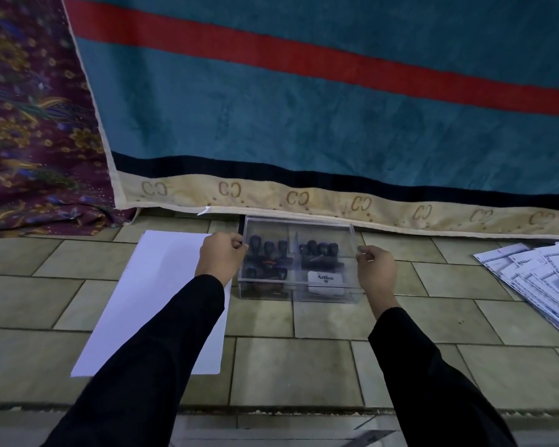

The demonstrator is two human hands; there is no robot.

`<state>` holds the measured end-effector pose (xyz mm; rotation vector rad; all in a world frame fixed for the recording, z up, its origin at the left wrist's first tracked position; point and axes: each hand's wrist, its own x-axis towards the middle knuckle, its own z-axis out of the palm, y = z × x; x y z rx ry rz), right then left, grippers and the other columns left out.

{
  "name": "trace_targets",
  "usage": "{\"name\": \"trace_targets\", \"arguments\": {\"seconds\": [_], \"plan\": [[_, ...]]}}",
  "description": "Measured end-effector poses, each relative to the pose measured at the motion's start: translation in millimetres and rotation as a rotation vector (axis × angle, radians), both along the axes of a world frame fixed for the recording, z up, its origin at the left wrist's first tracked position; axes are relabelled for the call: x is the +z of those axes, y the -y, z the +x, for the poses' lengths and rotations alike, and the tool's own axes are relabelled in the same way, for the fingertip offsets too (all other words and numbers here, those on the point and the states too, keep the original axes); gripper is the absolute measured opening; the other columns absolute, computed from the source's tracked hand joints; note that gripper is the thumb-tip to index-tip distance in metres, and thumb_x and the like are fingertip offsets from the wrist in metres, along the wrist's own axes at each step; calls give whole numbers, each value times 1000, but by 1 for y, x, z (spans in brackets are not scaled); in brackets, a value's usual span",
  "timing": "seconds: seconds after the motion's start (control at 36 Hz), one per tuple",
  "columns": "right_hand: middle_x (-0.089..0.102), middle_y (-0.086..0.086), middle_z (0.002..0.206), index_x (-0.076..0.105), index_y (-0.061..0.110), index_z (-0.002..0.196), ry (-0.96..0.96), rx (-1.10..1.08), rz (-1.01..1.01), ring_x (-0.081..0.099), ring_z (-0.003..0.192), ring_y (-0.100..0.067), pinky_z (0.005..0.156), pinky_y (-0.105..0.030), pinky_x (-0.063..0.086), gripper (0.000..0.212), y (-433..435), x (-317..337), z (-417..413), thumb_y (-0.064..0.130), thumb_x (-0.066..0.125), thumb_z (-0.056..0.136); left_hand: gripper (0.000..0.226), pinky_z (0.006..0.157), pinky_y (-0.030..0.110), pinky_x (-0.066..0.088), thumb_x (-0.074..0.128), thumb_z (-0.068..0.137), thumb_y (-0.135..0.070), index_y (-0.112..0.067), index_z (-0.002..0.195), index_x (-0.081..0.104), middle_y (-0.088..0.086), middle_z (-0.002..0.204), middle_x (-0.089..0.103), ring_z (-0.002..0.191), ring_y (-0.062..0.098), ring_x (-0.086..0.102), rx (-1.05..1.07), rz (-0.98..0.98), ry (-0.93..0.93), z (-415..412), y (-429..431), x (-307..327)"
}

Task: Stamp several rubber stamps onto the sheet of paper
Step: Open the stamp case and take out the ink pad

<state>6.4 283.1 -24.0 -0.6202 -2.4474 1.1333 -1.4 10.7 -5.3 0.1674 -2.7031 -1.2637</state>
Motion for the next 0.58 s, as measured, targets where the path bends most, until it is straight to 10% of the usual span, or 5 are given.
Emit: {"name": "trace_targets", "arguments": {"seconds": [0.33,0.58], "plan": [[67,-8,76,68,7,93,126,90,-59,63,72,-28,68,-35,50,14,-12,-9,89,8,64,80,14,59,24,51,68,84,-14,-21,94,64,-10,81,64,53,13,65,-115,45,97,83,28,-8],[66,-8,70,66,9,82,238,147,-91,59,61,-24,59,-28,45,6,-20,-33,130,9,67,76,19,55,16,40,70,79,-19,-28,89,57,-13,78,63,66,5,59,-142,-23,193,135,26,-47]]}}
